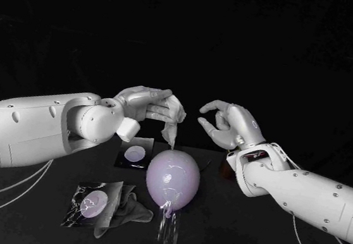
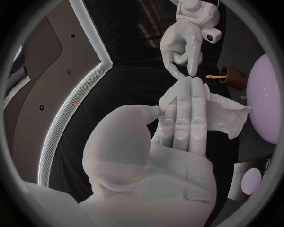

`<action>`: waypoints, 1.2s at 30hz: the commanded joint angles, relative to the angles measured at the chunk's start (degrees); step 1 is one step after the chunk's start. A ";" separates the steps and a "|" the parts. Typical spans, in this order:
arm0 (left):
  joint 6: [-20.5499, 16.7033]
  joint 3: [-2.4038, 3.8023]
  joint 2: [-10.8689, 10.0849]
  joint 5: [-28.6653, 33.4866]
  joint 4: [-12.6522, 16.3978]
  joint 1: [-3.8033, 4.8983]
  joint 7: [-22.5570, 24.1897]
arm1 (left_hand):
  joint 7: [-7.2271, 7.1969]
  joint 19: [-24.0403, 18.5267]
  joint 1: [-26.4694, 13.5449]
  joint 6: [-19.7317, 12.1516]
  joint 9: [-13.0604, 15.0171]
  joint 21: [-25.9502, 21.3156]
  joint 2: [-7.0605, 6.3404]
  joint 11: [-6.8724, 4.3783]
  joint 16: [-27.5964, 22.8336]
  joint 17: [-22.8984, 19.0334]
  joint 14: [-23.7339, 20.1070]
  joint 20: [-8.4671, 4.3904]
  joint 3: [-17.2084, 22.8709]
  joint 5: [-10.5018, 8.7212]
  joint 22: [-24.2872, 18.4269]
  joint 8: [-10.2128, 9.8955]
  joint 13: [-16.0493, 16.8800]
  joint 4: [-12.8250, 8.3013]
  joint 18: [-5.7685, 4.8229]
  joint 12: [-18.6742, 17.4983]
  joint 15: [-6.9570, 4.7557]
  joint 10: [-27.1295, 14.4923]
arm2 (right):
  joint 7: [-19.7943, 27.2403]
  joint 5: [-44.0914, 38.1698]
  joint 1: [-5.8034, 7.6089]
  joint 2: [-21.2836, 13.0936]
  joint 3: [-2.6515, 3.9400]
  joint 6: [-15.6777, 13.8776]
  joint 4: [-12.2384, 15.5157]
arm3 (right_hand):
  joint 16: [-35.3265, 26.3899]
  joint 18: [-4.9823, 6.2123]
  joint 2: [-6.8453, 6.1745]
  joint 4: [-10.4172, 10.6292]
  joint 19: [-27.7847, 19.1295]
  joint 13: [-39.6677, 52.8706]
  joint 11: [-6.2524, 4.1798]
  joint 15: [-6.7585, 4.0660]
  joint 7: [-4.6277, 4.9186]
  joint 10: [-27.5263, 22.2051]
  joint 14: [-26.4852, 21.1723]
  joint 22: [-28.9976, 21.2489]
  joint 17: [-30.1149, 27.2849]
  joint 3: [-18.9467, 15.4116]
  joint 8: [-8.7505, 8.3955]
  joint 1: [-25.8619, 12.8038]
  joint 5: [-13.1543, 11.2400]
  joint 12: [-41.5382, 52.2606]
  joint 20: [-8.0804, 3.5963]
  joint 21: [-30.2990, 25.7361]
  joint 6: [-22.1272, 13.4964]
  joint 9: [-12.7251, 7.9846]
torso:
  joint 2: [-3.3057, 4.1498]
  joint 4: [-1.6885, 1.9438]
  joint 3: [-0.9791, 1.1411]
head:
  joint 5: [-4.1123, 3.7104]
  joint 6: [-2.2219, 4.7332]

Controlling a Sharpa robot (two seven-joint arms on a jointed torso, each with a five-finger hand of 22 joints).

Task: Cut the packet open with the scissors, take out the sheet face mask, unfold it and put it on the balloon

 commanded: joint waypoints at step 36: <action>1.27 0.07 0.17 -0.92 -0.02 0.12 1.09 | -0.06 0.42 0.59 0.40 0.04 0.40 0.08 -0.25 0.39 0.23 0.53 -0.07 -0.10 0.19 0.14 0.18 -0.09 -0.35 0.69 -0.25 0.02 0.46 | -0.72 64.16 0.17 4.59 0.28 27.82 0.32 | 2.07 -4.57 -0.62 5.47 10.64 17.20 1.34 0.88 1.07 9.94 7.08 14.31 16.01 -7.75 -10.81 -4.96 -1.24 6.76 0.57 22.87 1.66 -3.54 | 0.14 0.13 -0.09 | -0.61 -0.41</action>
